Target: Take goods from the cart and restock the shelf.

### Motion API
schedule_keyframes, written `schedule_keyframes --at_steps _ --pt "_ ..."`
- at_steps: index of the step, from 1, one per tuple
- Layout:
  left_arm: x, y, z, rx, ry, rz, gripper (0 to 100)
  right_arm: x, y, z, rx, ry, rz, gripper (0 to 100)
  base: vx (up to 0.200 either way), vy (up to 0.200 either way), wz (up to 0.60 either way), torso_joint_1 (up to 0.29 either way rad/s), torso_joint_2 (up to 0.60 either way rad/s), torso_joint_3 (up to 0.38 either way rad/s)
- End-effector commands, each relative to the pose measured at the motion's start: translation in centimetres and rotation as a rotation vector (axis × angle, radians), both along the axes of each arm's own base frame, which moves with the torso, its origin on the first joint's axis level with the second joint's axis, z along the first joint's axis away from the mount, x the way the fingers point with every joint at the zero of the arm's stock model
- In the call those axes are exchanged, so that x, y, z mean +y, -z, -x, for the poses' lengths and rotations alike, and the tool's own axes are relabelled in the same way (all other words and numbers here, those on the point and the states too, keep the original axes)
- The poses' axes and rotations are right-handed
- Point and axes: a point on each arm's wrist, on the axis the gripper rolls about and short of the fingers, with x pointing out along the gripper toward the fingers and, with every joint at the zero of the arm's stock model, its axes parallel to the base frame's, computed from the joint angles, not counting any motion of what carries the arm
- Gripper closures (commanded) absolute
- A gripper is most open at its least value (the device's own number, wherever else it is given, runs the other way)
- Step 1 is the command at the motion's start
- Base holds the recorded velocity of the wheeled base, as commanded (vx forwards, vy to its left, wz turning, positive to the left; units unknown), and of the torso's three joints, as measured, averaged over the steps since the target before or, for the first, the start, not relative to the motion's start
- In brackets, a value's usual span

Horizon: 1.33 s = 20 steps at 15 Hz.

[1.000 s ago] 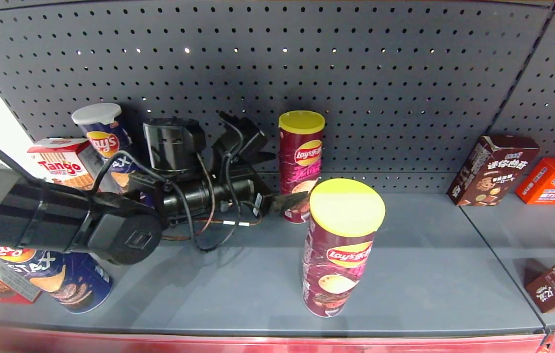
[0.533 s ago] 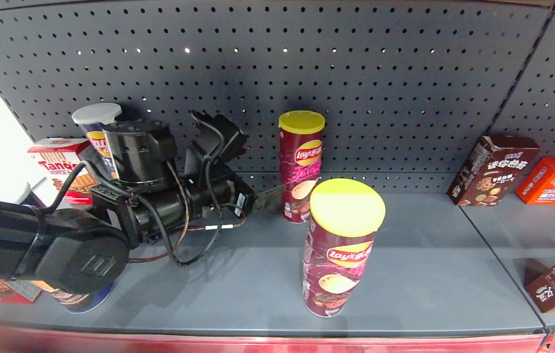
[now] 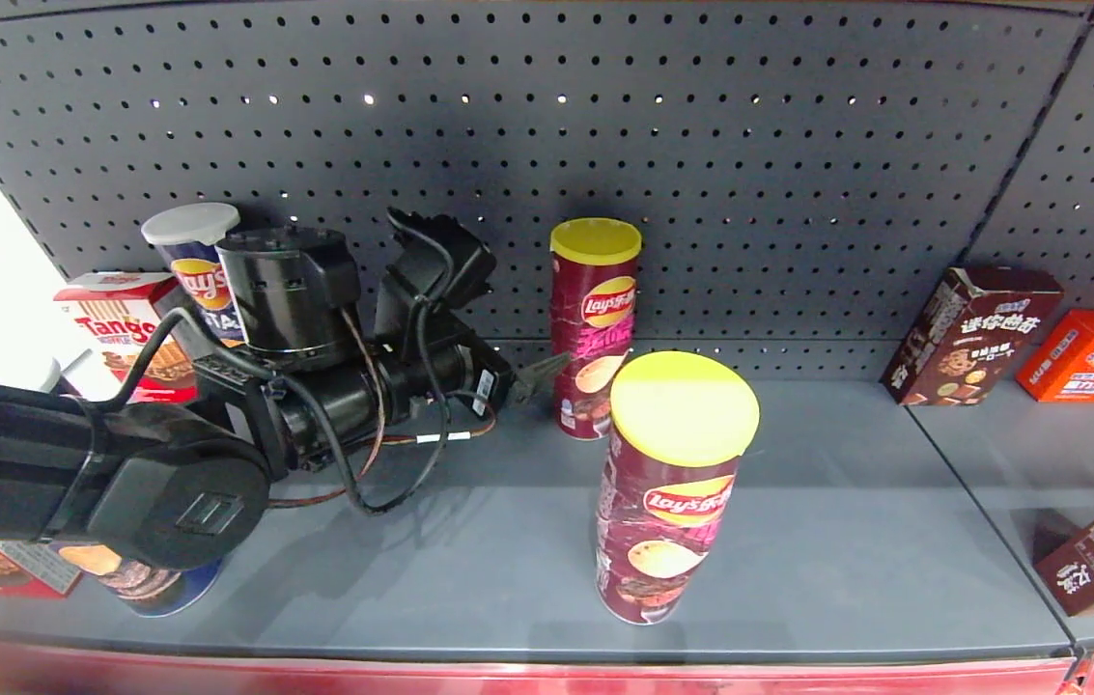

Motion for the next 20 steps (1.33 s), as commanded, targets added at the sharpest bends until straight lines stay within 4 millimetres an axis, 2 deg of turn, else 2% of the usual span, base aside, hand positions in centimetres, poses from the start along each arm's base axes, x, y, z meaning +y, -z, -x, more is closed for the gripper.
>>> schedule_keyframes --at_steps 1,16,20 --pt "-0.28 0.44 -0.57 0.009 -0.011 -0.003 0 0.00 0.00 -0.01 0.001 0.000 0.000 0 0.000 0.000 0.00 0.000 0.00 0.000" --pt "-0.12 1.00 -1.49 0.039 -0.083 0.023 0 0.00 0.00 -0.01 0.001 0.000 0.000 0 0.000 0.000 0.00 0.000 0.00 0.000" --pt "0.18 0.71 -0.95 -0.033 -0.090 0.048 0 0.00 0.00 -0.01 0.001 0.000 0.000 0 0.000 0.000 0.00 0.000 0.00 0.000"
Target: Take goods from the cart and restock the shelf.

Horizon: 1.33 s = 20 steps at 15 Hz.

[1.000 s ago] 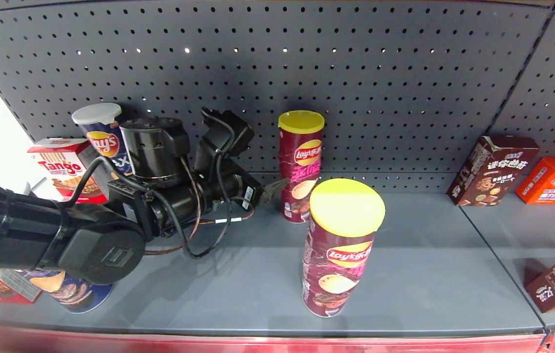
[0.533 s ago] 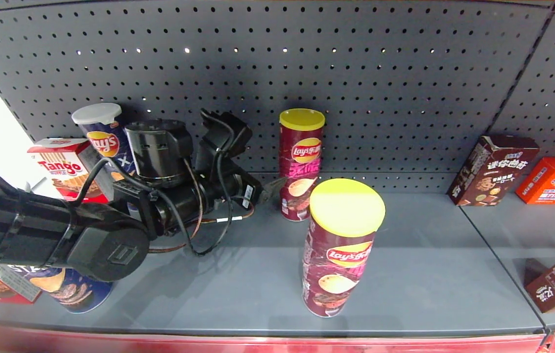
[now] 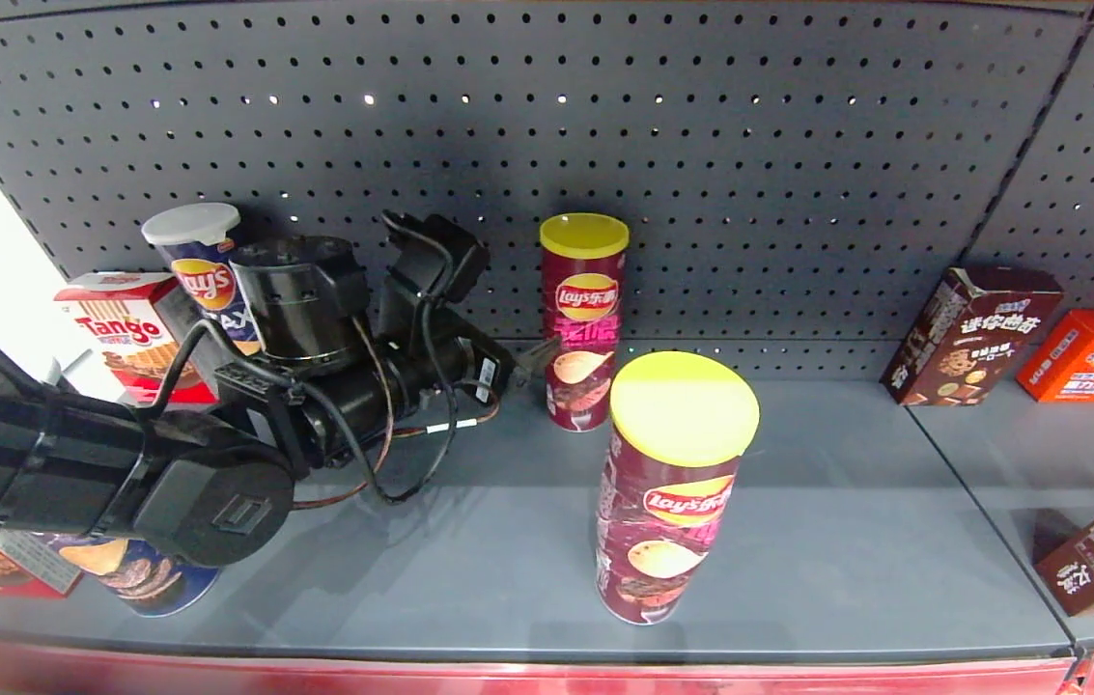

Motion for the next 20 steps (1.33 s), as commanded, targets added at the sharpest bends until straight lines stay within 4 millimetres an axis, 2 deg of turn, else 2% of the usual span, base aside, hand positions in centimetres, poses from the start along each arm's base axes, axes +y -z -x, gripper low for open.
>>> schedule_keyframes --at_steps 1,10,15,20 --pt "0.3 0.2 0.2 0.007 -0.016 -0.004 0 0.0 0.0 0.0 0.001 -0.001 0.000 0 0.000 0.000 0.00 0.000 0.00 0.000" --pt "1.0 1.2 -0.1 0.050 -0.126 -0.031 0 0.0 0.0 0.0 0.003 -0.001 0.000 0 0.000 0.000 0.00 0.000 0.00 0.000" --pt "0.2 2.8 -1.0 0.092 -0.119 -0.054 0 0.0 0.0 0.0 0.001 -0.001 0.000 0 0.000 0.000 0.00 0.000 0.00 0.000" --pt "-0.5 3.1 -1.1 0.096 -0.103 -0.055 0 0.0 0.0 0.0 0.001 -0.001 0.000 0 0.000 0.000 0.00 0.000 0.00 0.000"
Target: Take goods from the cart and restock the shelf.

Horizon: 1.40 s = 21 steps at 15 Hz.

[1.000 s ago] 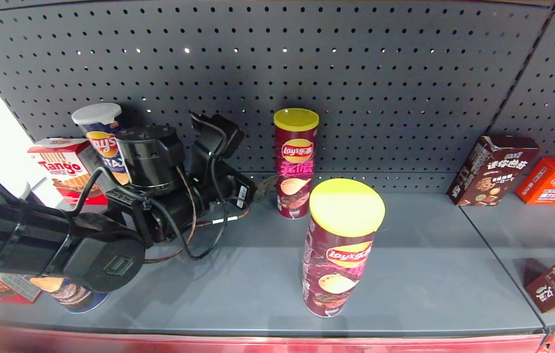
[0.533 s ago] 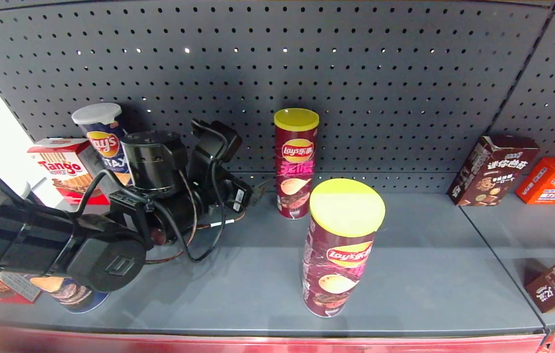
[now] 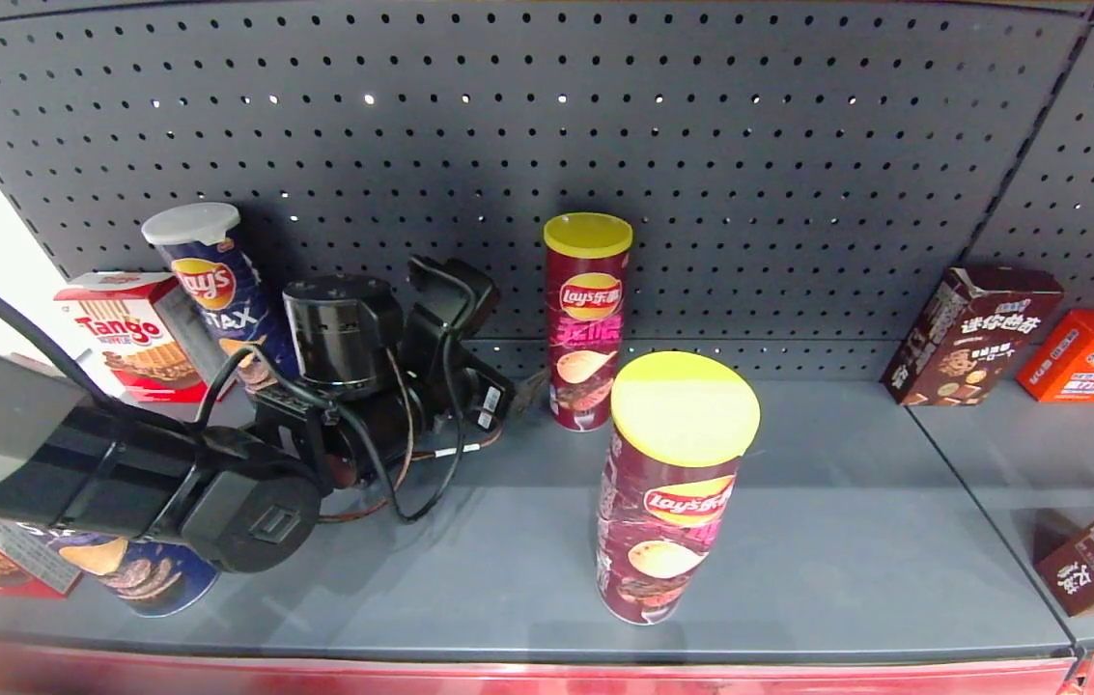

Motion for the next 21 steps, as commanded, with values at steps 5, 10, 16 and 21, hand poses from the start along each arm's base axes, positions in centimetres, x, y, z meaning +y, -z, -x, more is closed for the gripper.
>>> schedule_keyframes --at_steps 5,10,16,21 --pt "-0.9 0.4 0.0 0.007 0.020 -0.002 0 0.0 0.0 0.0 0.001 0.000 0.000 0 0.000 0.000 0.00 0.000 0.00 0.000" --pt "0.0 -1.8 1.8 -0.036 0.016 0.017 0 0.0 0.0 0.0 0.001 0.000 0.000 0 0.000 0.000 0.00 0.000 0.00 0.000" --pt "0.6 -6.9 8.0 -0.162 0.089 0.081 0 0.0 0.0 0.0 0.001 0.000 0.000 0 0.000 0.000 0.00 0.000 0.00 0.000" --pt "1.0 -10.3 12.2 -0.259 0.121 0.156 0 0.0 0.0 0.0 0.001 -0.002 0.000 0 0.000 0.000 0.00 0.000 0.00 0.000"
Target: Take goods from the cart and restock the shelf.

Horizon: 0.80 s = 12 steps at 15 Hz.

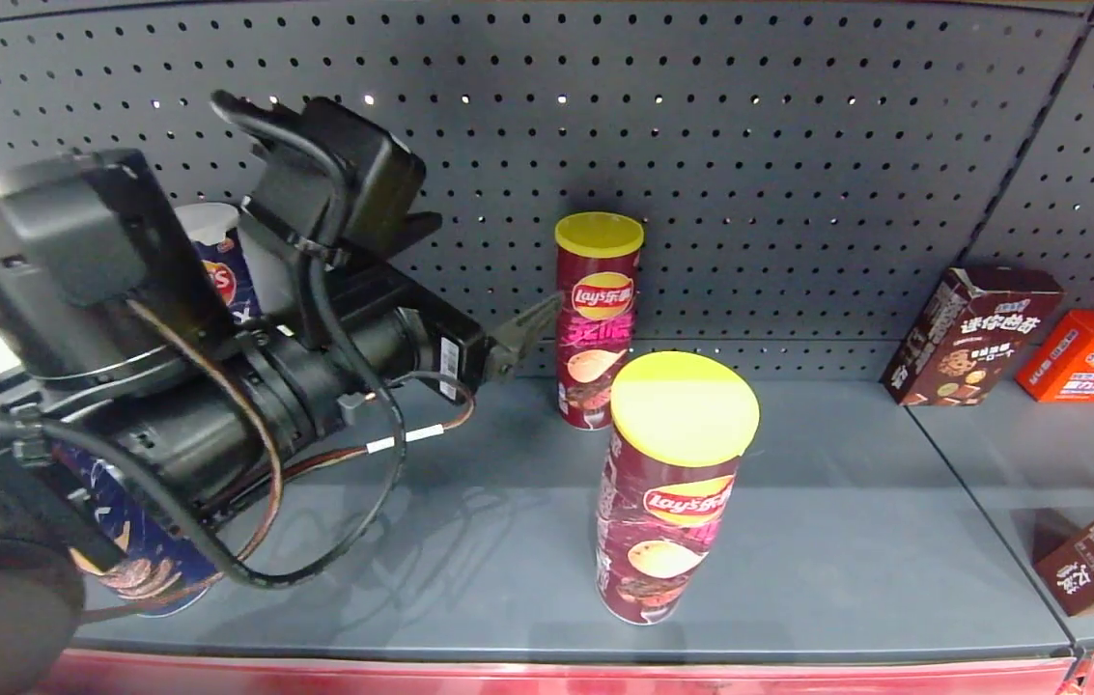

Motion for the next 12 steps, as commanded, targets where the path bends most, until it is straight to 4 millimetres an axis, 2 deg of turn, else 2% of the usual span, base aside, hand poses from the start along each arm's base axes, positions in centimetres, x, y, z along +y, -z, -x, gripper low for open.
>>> schedule_keyframes --at_steps 1,4,5,6,11,12 --pt "1.8 -1.8 2.9 -0.058 0.009 0.044 0 0.0 0.0 0.0 0.001 0.000 0.001 0 0.000 0.000 0.00 0.000 0.00 0.000" --pt "4.3 -1.6 6.4 -0.076 0.018 0.063 0 0.0 0.0 0.0 0.001 0.000 0.001 0 0.000 0.000 0.00 0.000 0.00 0.000" --pt "4.8 -1.6 7.0 -0.082 0.019 0.067 0 0.0 0.0 0.0 0.001 0.000 0.001 0 0.000 0.000 0.00 0.000 0.00 0.000" --pt "5.8 -1.6 8.8 -0.101 0.036 0.084 0 0.0 0.0 0.0 0.001 0.000 0.001 0 0.000 0.000 0.00 0.000 0.00 0.000" --pt "9.2 -2.2 14.0 -0.189 0.091 0.162 0 0.0 0.0 0.0 0.001 0.000 0.001 0 0.000 0.000 0.00 0.000 0.00 0.000" --pt "10.6 -2.0 15.6 -0.195 0.097 0.169 0 0.0 0.0 0.0 0.001 0.000 0.001 0 0.000 0.000 0.00 0.000 0.00 0.000"
